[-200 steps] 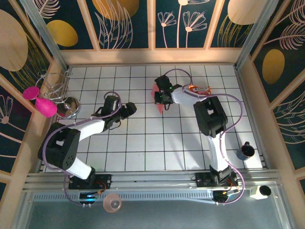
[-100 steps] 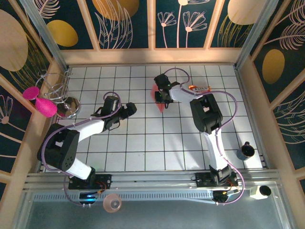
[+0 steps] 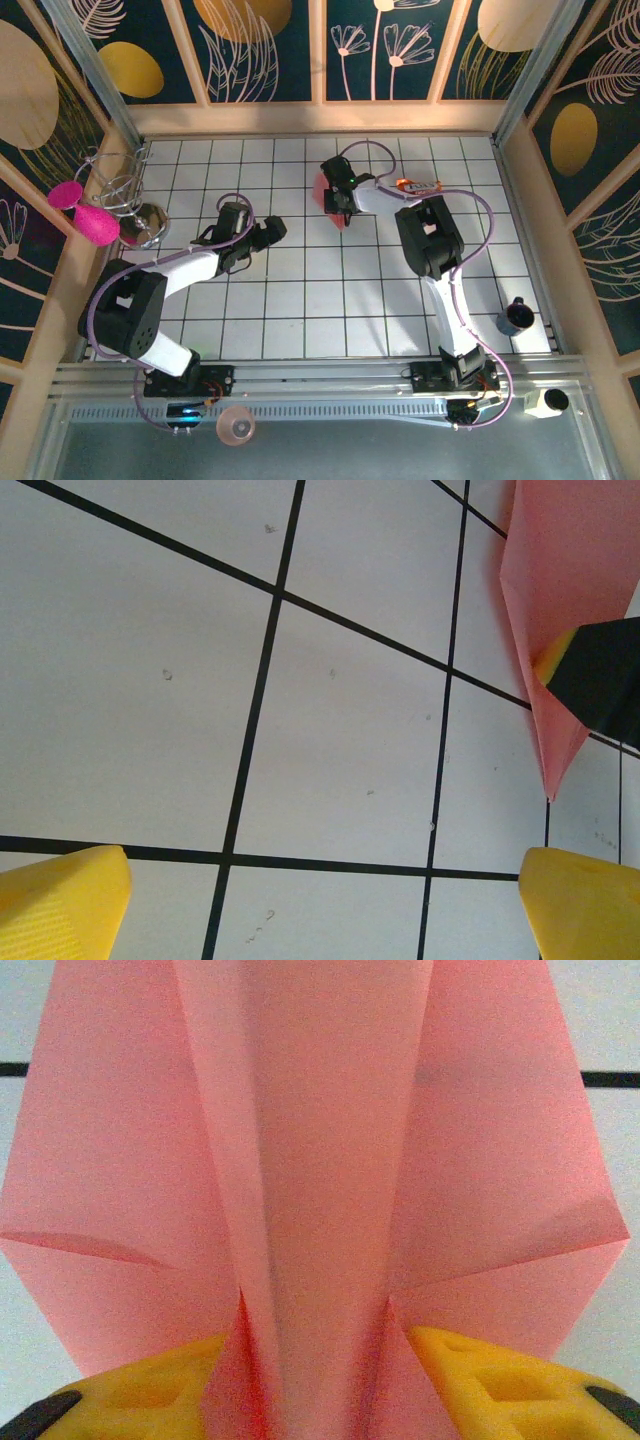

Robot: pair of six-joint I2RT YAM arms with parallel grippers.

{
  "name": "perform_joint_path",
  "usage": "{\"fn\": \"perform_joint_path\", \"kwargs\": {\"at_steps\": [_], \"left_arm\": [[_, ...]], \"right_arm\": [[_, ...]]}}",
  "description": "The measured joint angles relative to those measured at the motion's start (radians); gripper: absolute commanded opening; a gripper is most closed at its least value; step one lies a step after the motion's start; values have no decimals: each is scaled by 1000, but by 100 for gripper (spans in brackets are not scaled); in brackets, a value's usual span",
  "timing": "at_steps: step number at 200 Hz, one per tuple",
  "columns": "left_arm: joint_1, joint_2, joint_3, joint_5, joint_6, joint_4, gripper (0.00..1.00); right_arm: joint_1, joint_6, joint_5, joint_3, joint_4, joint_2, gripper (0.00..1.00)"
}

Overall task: Fold a paper plane with a square sheet of paper (pick it up from the middle)
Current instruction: Move the paper plane to the top-center of the table, then reset both arms

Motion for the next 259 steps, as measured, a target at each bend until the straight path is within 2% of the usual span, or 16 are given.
{"fn": "perform_joint_path", "kwargs": {"at_steps": [69, 97, 119, 141, 175, 210, 214, 219, 238, 259], "left_arm": [[0, -23, 3, -17, 13, -33, 99], [0, -51, 42, -50, 34, -80, 99], [4, -96, 86, -92, 56, -101, 99], [17, -158, 114, -155, 82, -113, 99], [42, -265, 111, -306, 134, -115, 99], [60, -420, -18, -529, 203, -38, 99], [61, -438, -40, -555, 209, -26, 99], [65, -458, -68, -584, 219, -7, 99], [82, -525, -177, -697, 267, 66, 99], [96, -550, -282, -785, 332, 170, 99]], "right_arm": [[0, 2, 25, 38, -10, 17, 47], [-3, 11, -5, 48, -44, 5, 52], [-4, 30, -14, 47, -70, -52, 58], [-5, 45, -6, -1, -53, -185, 63], [-27, 64, 57, -203, 44, -497, 72], [-114, 43, 207, -549, 204, -834, 89], [-126, 40, 224, -592, 217, -870, 96], [-141, 29, 239, -639, 240, -907, 99], [-211, 18, 313, -819, 311, -1045, 99], [-288, 12, 396, -962, 380, -1127, 99]]}}
